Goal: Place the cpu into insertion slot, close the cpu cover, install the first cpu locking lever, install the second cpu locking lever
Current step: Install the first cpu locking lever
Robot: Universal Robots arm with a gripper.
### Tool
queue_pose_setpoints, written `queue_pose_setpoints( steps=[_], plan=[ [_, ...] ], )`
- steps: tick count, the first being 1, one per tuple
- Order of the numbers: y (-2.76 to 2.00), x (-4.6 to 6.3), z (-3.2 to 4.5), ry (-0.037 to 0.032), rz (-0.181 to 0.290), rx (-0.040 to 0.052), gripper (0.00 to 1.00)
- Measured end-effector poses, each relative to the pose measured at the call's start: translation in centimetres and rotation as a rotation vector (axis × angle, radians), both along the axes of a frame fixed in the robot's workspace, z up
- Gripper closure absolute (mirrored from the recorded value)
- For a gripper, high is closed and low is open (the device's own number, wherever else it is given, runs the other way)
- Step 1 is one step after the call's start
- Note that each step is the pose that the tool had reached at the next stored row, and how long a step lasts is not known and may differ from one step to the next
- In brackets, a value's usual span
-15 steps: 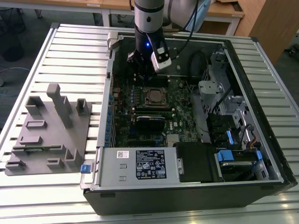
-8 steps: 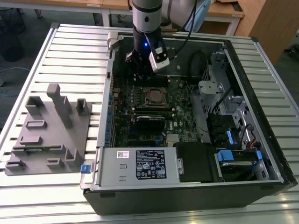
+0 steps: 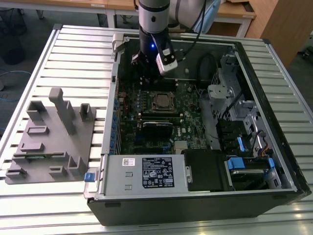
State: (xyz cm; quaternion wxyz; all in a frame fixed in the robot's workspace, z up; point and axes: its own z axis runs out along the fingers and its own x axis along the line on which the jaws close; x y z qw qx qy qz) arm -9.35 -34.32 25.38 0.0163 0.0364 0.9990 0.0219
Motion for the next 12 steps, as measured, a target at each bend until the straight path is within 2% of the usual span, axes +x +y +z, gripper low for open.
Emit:
queue_pose_setpoints(
  steps=[12],
  plan=[
    [0.0,-0.05,0.24,-0.0001,0.0,0.0001,0.9]
  ],
)
